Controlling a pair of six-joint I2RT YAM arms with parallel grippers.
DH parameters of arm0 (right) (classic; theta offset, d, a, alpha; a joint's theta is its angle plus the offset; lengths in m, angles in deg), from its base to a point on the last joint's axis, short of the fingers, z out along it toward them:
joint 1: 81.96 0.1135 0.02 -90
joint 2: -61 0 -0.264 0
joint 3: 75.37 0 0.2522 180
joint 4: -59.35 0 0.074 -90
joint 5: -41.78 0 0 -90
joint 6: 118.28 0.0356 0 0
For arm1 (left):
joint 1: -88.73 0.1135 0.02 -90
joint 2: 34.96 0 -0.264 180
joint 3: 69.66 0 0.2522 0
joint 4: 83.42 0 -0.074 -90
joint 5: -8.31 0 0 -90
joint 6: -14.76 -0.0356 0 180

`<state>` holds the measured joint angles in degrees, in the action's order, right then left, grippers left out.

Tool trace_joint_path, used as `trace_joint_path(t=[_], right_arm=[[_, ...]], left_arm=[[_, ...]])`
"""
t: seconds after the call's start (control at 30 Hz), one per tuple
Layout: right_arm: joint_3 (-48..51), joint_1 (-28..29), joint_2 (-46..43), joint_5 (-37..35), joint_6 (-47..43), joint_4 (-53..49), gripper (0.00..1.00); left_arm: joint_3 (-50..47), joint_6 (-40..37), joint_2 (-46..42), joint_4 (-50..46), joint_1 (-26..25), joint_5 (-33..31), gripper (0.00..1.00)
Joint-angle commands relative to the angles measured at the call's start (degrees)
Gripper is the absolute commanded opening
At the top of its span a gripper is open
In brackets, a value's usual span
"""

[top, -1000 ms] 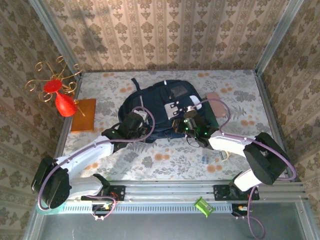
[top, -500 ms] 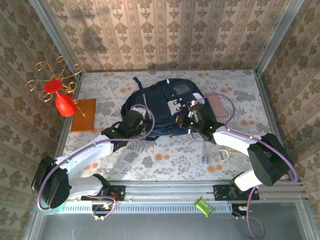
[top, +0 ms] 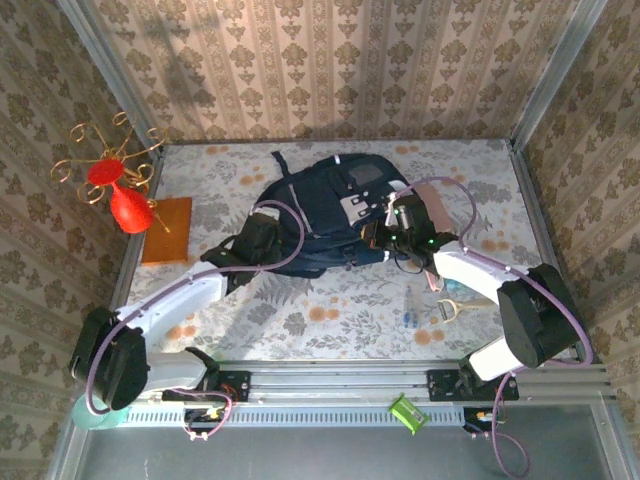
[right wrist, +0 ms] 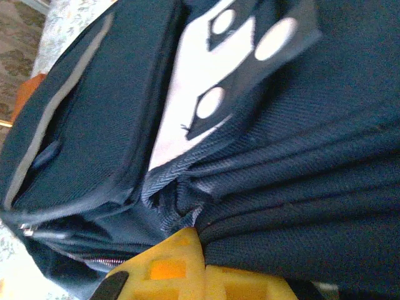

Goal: Pack the student bag

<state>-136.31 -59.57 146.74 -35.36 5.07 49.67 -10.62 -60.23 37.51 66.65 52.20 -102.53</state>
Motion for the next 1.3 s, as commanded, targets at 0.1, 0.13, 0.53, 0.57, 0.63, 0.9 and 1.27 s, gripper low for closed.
trace_joint_path(t=[0.1, 0.13, 0.53, 0.57, 0.63, 0.9, 1.27], right_arm=[[-2.74, -6.46, 3.16, -5.5, -7.18, -6.18, 0.0], [-3.3, -6.41, 3.71, -4.14, -7.63, -5.74, 0.0], [-27.98, -2.83, 18.1, 1.43, -8.96, -20.08, 0.24], [-29.6, -2.82, 18.26, -1.74, -8.58, -22.71, 0.3], [-28.76, -2.48, 15.6, -7.29, -8.34, -24.96, 0.42], [-4.88, 7.09, -3.29, -0.54, 5.78, -13.91, 0.81], [1.63, 16.13, 8.46, 0.82, 25.33, 13.62, 0.81]], left_arm=[[0.07, -2.67, 0.65, -9.01, 6.27, -18.15, 0.0], [-0.2, -2.88, -0.3, -8.14, 6.23, -15.83, 0.0], [-7.12, 10.44, -16.51, -0.57, 2.04, 24.92, 0.0], [-7.37, 10.76, -15.77, 0.52, 1.51, 25.41, 0.0], [-7.54, 11.73, -14.52, 3.46, 0.63, 26.05, 0.0], [-4.63, 12.89, -9.29, 7.64, -4.34, 25.28, 0.0], [-4.39, 12.33, -9.66, 6.31, -8.18, 23.07, 0.0]])
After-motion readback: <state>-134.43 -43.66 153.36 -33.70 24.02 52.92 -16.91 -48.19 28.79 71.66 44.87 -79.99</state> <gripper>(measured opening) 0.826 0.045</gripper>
